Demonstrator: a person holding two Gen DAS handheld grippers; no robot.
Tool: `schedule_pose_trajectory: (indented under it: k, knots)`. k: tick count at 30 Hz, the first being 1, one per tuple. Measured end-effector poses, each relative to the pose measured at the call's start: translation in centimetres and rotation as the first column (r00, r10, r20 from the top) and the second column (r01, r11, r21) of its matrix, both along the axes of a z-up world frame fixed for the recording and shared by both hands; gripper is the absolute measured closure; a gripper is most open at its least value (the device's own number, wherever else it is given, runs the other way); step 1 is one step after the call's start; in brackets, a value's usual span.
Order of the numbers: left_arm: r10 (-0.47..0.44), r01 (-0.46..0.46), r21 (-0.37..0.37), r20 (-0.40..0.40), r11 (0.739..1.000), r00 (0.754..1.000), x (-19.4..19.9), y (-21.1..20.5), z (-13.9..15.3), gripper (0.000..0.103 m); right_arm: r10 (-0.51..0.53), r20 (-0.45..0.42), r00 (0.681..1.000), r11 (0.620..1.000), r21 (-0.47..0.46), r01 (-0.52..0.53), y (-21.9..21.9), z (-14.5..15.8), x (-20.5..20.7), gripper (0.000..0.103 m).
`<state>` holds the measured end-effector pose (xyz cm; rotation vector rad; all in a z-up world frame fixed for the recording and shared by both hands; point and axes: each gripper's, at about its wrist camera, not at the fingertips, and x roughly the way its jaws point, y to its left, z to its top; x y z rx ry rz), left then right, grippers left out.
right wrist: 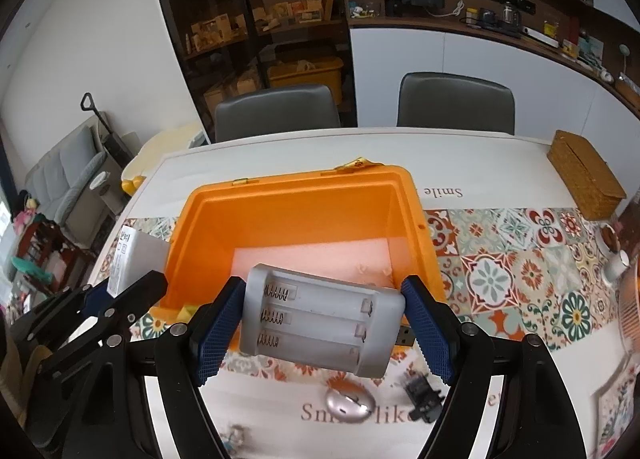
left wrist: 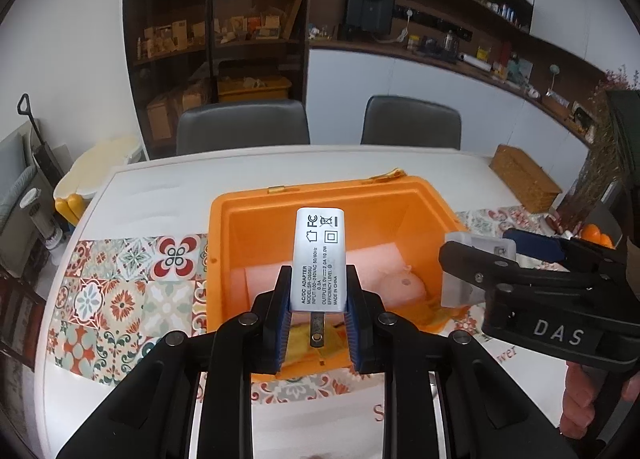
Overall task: Organize rigid objects
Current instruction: 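Carry the white plug and battery charger over the orange crate with both tools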
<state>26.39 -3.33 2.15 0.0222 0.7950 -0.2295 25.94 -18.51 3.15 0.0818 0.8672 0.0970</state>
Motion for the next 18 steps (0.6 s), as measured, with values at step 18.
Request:
schedule_pose_trajectory:
  k: [18]
  knots:
    - [0.013, 0.002, 0.077, -0.189, 0.997, 0.982, 7.7, -0.4, -5.2, 0.079, -0.018, -0.186, 0.982, 1.0, -0.023, 0.014, 0.6, -4.9, 8.1, 0.024]
